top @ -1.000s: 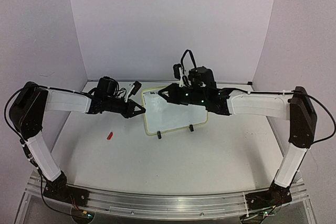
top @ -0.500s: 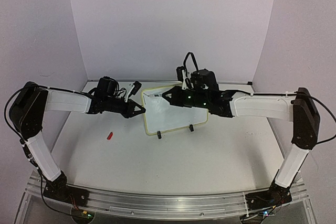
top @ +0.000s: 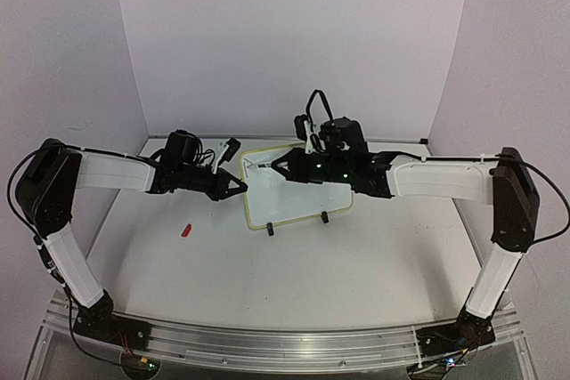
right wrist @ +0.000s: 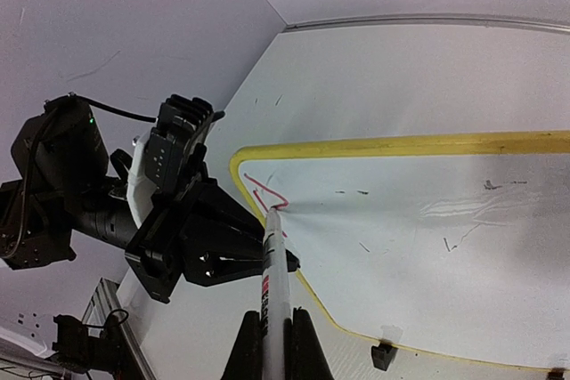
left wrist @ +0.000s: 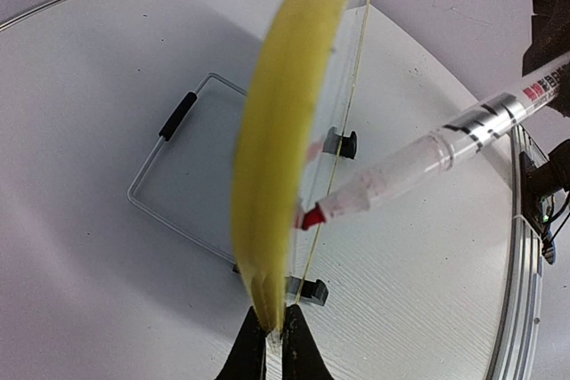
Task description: Write a sentence on the whiteboard
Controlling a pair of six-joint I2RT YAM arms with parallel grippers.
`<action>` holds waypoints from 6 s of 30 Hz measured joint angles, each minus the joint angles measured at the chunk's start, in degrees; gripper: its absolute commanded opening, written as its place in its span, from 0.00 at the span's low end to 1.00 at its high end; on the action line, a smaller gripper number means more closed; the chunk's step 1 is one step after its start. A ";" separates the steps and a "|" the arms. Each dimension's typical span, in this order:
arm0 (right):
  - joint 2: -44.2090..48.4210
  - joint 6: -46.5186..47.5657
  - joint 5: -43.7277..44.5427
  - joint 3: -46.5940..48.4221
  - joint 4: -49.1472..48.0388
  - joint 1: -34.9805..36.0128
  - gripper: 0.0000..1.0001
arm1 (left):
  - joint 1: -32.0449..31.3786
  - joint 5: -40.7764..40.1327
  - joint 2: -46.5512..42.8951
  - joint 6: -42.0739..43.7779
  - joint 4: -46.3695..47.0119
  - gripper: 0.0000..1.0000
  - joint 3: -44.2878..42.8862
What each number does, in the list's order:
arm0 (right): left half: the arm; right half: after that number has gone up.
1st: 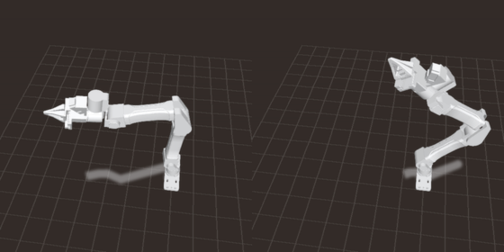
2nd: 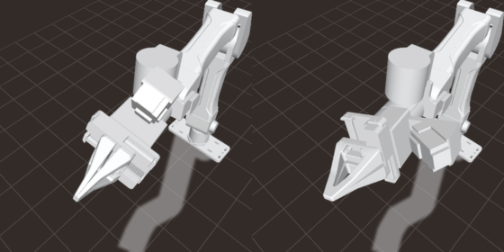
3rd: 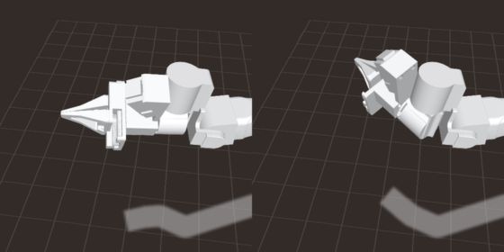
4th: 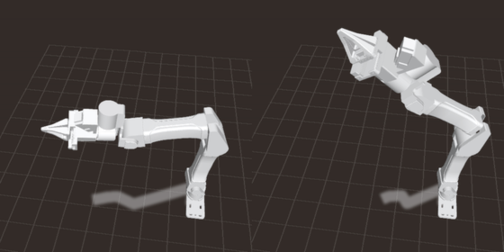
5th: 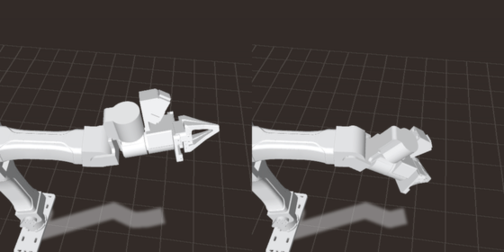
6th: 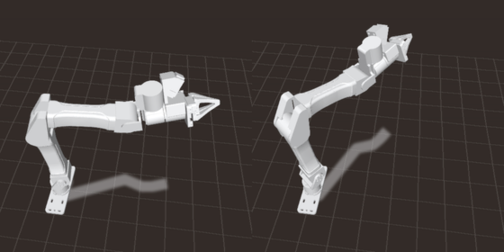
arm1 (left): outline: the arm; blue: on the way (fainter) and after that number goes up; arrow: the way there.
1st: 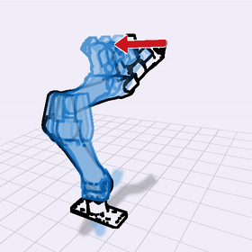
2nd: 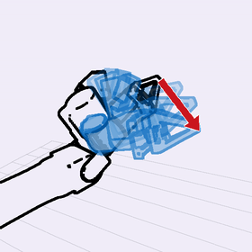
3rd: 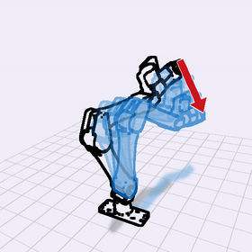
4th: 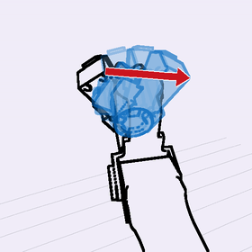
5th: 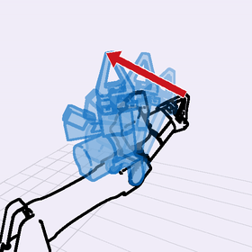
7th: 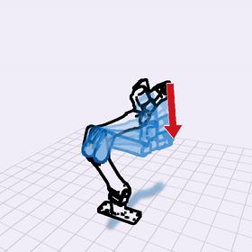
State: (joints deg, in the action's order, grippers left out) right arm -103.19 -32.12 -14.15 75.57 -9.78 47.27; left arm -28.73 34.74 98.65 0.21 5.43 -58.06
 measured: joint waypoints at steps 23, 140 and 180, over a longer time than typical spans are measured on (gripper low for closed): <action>2.22 0.00 3.12 -3.30 0.38 0.00 0.00 | -0.05 -0.25 0.00 -0.02 0.00 0.00 0.00; 2.09 0.76 1.15 -3.24 3.43 -0.74 0.00 | -0.26 -0.63 0.00 1.29 -1.46 0.00 -0.81; 3.71 -0.35 3.56 -4.58 -0.17 -0.74 0.00 | -0.26 -0.70 0.00 1.29 -1.46 0.00 -0.81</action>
State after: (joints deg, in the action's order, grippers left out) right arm -99.49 -32.47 -10.59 70.99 -9.96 46.52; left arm -28.99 34.04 98.65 1.50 3.97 -58.87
